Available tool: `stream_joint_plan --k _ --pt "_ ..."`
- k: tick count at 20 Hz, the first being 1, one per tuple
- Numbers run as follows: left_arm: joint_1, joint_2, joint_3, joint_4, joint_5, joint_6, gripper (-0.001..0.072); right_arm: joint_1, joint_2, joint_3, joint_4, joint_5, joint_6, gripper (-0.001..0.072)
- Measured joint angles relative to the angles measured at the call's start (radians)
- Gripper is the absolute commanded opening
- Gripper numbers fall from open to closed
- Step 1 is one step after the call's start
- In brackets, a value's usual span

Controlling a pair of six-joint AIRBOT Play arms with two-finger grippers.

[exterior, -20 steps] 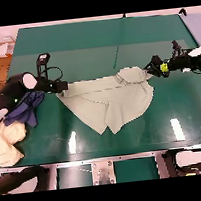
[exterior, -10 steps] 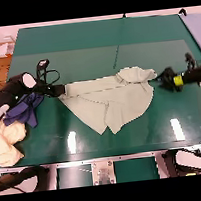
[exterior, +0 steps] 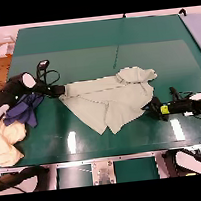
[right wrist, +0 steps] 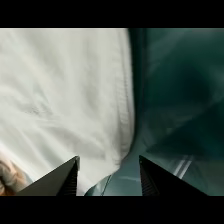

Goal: Fold the shirts.

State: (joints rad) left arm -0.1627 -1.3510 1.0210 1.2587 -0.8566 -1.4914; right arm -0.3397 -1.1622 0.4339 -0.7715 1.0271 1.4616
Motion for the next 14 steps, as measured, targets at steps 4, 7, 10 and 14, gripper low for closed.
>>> stream_joint_plan --k 4,7,10,14 --pt "0.000 0.000 0.003 -0.006 -0.004 0.000 0.0021 0.080 -0.021 -0.008 0.029 -0.078 -0.026 0.0015" --pt "0.000 0.006 0.052 0.002 -0.046 0.000 0.0020 0.080 0.006 0.069 -0.006 -0.102 -0.050 0.0015" --pt "0.000 0.067 0.185 0.028 -0.127 0.000 0.0020 0.056 0.072 0.270 0.008 -0.017 -0.071 0.0014" --pt "-0.001 0.190 0.489 0.047 -0.220 -0.023 0.0021 0.029 0.138 0.714 0.014 0.054 -0.080 0.0014"
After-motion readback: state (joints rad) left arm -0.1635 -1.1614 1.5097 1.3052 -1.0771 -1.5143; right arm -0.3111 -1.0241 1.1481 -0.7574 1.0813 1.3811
